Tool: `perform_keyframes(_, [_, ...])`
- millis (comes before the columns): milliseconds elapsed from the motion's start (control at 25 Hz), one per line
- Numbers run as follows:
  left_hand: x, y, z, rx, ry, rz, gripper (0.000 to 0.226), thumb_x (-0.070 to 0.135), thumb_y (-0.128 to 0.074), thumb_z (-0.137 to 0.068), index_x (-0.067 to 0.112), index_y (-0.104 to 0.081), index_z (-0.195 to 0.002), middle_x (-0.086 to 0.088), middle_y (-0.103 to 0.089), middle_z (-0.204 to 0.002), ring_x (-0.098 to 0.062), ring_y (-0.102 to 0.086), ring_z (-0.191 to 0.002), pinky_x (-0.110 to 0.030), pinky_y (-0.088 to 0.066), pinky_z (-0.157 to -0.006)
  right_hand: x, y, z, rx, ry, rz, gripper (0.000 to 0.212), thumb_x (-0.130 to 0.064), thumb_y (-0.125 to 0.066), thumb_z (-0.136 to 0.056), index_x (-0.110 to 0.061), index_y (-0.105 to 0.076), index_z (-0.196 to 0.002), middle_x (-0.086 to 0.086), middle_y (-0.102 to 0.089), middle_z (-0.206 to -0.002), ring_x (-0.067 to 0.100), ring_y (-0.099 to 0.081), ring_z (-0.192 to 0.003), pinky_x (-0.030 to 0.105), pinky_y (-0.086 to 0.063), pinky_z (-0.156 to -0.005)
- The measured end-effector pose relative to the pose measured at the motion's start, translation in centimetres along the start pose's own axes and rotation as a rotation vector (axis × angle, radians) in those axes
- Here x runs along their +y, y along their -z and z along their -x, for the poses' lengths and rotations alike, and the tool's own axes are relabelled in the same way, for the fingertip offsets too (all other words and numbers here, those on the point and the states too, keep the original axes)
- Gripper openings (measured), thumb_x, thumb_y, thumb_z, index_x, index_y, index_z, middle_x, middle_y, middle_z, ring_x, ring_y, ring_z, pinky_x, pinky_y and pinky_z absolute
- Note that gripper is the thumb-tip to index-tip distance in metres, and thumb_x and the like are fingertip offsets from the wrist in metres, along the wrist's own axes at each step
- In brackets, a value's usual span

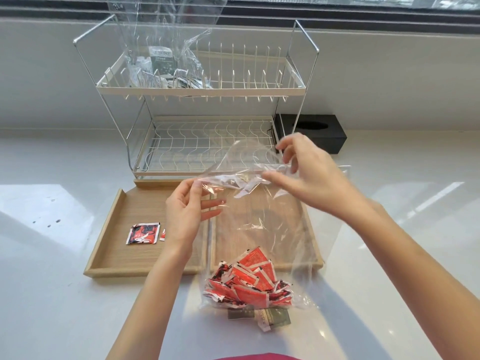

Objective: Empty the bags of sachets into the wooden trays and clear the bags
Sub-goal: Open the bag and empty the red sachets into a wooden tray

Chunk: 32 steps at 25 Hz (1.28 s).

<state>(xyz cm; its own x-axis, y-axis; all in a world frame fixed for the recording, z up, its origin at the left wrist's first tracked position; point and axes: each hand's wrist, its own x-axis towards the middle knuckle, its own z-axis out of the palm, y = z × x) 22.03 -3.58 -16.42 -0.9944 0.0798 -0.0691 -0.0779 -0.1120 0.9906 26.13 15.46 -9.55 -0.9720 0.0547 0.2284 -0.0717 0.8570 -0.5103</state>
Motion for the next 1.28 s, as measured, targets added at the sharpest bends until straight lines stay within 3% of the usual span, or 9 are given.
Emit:
perform_keyframes(80, [0.0,-0.1,-0.1,0.011,-0.003,0.003,0.02,0.02,-0.04,-0.095,0.015,-0.058,-0.089,-0.007,-0.067,-0.087,-0.008,-0.069,-0.059,-0.02,-0.056,-0.054,1.1,-0.8,1.9,0.011,-0.046,0.076,0.044,-0.039,-0.065,-0.078,-0.015,-0.045,-0.109,-0.006,-0.043,-0.092,0.006,-0.042,-0.072,0.022,-0.033,-0.069])
perform_keyframes(240, [0.0,-0.3,0.1,0.003,-0.025,-0.002,0.023,0.019,-0.039,-0.096,0.017,-0.057,-0.082,0.005,-0.069,-0.073,-0.005,-0.067,-0.056,-0.021,-0.056,-0.055,3.2,-1.7,3.4,0.012,-0.121,0.152,0.009,-0.02,-0.055,-0.087,-0.013,-0.053,-0.092,-0.005,-0.051,-0.085,0.022,-0.055,-0.083,0.035,-0.044,-0.073])
perform_keyframes(440, [-0.2,0.2,-0.2,-0.005,-0.035,-0.029,0.022,0.016,-0.039,-0.096,0.017,-0.058,-0.085,0.0,-0.067,-0.076,-0.005,-0.068,-0.059,-0.02,-0.056,-0.055,3.9,1.5,2.4,0.084,-0.206,0.015,0.005,-0.017,-0.057,-0.087,-0.013,-0.06,-0.087,-0.003,-0.06,-0.072,0.015,-0.057,-0.069,0.016,-0.038,-0.064])
perform_keyframes(520, [-0.1,0.0,-0.2,-0.041,-0.043,-0.043,0.021,0.018,-0.039,-0.096,0.016,-0.057,-0.085,0.002,-0.068,-0.077,-0.007,-0.069,-0.06,-0.019,-0.055,-0.054,3.7,3.7,1.4,0.06,-0.168,0.055,0.006,-0.018,-0.059,-0.086,-0.013,-0.062,-0.087,0.001,-0.064,-0.071,0.017,-0.061,-0.069,0.021,-0.04,-0.068])
perform_keyframes(800, [-0.1,-0.4,-0.6,-0.04,-0.03,-0.012,0.022,0.02,-0.038,-0.096,0.02,-0.058,-0.085,-0.002,-0.068,-0.085,-0.009,-0.07,-0.061,-0.021,-0.057,-0.056,2.4,6.2,0.3,-0.022,-0.127,0.012,0.017,-0.035,-0.059,-0.083,-0.02,-0.062,-0.088,0.0,-0.066,-0.08,0.02,-0.062,-0.082,0.032,-0.046,-0.082])
perform_keyframes(1000, [-0.3,-0.2,-0.9,-0.03,-0.03,-0.023,0.023,0.021,-0.038,-0.096,0.022,-0.058,-0.085,0.002,-0.068,-0.083,-0.01,-0.071,-0.064,-0.021,-0.057,-0.057,3.6,5.2,2.3,-0.119,-0.189,0.123,0.068,-0.059,-0.062,-0.063,-0.025,-0.048,-0.12,-0.003,-0.053,-0.098,0.012,-0.049,-0.095,0.03,-0.037,-0.091])
perform_keyframes(1120, [-0.3,-0.4,-0.9,-0.03,-0.029,-0.017,0.023,0.02,-0.037,-0.096,0.022,-0.058,-0.085,0.006,-0.071,-0.074,-0.009,-0.07,-0.062,-0.02,-0.056,-0.056,5.3,4.6,2.1,0.06,-0.152,0.192,0.04,-0.023,-0.068,-0.077,-0.015,-0.055,-0.114,0.004,-0.055,-0.106,0.016,-0.054,-0.104,0.024,-0.038,-0.092])
perform_keyframes(1200, [-0.3,-0.2,-1.0,-0.031,-0.028,-0.013,0.024,0.02,-0.036,-0.097,0.021,-0.057,-0.085,0.003,-0.07,-0.08,-0.008,-0.07,-0.062,-0.02,-0.056,-0.057,6.0,5.1,1.6,0.224,-0.18,0.035,0.014,-0.009,-0.064,-0.08,-0.017,-0.063,-0.091,0.0,-0.063,-0.09,0.002,-0.062,-0.087,0.007,-0.04,-0.078])
perform_keyframes(1280, [-0.3,-0.1,-1.0,-0.033,-0.024,-0.011,0.024,0.02,-0.036,-0.097,0.021,-0.056,-0.085,-0.001,-0.068,-0.084,-0.007,-0.069,-0.06,-0.019,-0.056,-0.056,6.7,6.0,1.0,0.315,-0.27,-0.18,0.019,-0.009,-0.066,-0.079,-0.027,-0.061,-0.074,-0.009,-0.065,-0.075,-0.009,-0.06,-0.066,0.01,-0.044,-0.077])
